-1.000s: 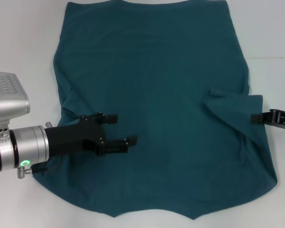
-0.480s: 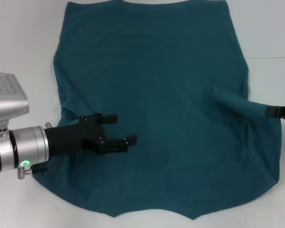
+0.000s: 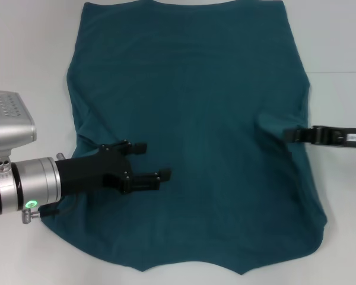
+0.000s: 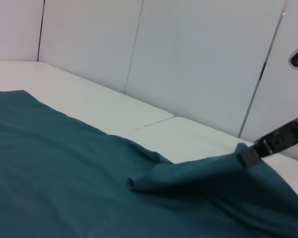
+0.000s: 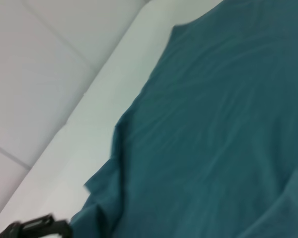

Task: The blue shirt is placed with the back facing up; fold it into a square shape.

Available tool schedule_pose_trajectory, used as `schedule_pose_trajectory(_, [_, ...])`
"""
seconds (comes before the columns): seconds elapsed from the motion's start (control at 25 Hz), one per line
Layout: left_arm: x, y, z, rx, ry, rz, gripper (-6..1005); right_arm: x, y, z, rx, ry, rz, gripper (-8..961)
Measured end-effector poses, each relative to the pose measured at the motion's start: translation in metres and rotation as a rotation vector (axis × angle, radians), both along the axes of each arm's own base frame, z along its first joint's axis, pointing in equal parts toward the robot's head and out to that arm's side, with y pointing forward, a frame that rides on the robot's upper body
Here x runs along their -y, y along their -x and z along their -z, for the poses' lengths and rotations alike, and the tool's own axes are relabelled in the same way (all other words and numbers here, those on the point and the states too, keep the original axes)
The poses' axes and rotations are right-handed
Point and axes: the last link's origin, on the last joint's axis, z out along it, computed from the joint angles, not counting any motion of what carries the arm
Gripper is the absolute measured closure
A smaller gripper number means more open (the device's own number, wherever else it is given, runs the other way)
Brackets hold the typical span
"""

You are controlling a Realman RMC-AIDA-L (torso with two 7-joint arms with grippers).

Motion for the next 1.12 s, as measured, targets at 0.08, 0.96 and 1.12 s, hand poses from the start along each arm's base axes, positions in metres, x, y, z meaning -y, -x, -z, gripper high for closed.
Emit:
schedule_pose_trajectory(0.08, [0.0, 0.0, 0.0, 0.0, 0.0, 0.0, 62, 0.0, 0.006, 0.009, 0.008, 0.03, -0.02, 949])
schedule_pose_trajectory(0.96, [-0.002, 0.001, -0.001, -0.005, -0.01, -0.007, 62, 0.011, 0.001, 0.002, 0.053, 0.121, -0.036, 360])
schedule_pose_trajectory(1.12, [-0.002, 0.001, -0.001, -0.005, -0.01, -0.006, 62, 0.01, -0.006, -0.003, 0.054, 0.087, -0.008, 253])
